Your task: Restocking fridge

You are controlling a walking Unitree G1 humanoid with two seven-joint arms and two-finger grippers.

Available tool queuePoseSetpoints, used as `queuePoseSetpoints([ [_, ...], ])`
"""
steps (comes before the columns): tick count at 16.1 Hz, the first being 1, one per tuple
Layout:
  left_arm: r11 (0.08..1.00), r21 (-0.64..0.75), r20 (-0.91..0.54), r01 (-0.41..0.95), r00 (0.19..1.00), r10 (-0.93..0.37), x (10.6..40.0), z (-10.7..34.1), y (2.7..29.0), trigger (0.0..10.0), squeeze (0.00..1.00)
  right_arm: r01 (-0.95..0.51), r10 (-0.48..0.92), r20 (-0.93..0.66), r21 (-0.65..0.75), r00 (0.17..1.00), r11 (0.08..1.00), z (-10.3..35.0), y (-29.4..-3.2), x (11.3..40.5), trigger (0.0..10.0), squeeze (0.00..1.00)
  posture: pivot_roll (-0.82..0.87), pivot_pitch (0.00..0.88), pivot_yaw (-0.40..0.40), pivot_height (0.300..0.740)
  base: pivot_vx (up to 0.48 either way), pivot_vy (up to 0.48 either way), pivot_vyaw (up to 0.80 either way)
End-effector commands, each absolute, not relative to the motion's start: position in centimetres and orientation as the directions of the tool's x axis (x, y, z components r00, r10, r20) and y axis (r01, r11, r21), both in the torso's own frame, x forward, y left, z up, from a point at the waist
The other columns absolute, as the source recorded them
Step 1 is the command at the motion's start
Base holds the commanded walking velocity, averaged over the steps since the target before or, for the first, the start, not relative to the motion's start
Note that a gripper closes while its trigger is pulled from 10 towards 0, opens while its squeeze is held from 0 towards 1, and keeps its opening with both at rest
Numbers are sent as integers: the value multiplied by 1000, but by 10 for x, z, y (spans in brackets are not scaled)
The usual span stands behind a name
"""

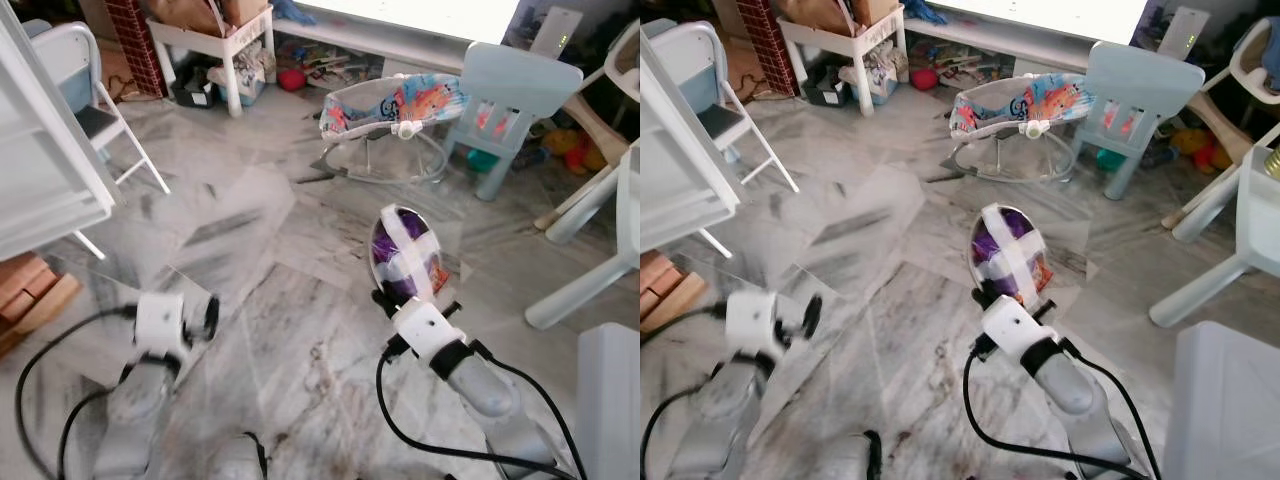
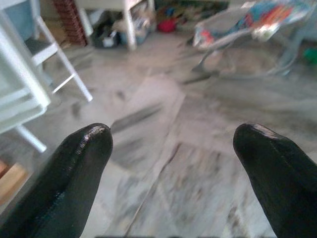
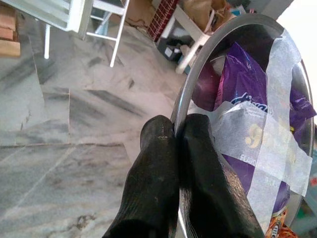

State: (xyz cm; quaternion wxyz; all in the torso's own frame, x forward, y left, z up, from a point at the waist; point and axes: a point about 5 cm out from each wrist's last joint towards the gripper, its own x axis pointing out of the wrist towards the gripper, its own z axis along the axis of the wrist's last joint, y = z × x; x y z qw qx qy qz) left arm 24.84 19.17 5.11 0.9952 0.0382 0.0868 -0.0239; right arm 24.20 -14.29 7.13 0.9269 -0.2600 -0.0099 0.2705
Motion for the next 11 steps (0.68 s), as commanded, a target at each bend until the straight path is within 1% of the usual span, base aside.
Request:
queuePoseSetpoints([
  [1,996,74,-188,55,981,-40,247,51,192,10000,0,-488,507,-107,-496,855,718,74,-142,245,10000,0,65,80,-46,740,0,480,0],
  [4,991,88,-194,100,978,-82,251,48,185,10000,0,-502,528,-101,-501,843,705,73,-135,246,10000,0,63,73,-31,740,0,480,0],
  [7,992,92,-178,85,982,-67,256,52,189,10000,0,-499,523,-102,-499,846,709,71,-136,242,10000,0,63,78,-24,740,0,480,0],
  [9,994,87,-196,73,979,-55,256,48,194,10000,0,-510,538,-100,-496,837,702,71,-133,241,10000,0,57,82,-22,740,0,480,0],
  [11,993,86,-193,82,979,-64,258,49,192,10000,0,-513,539,-103,-495,836,701,69,-134,241,10000,0,57,83,-24,740,0,480,0],
])
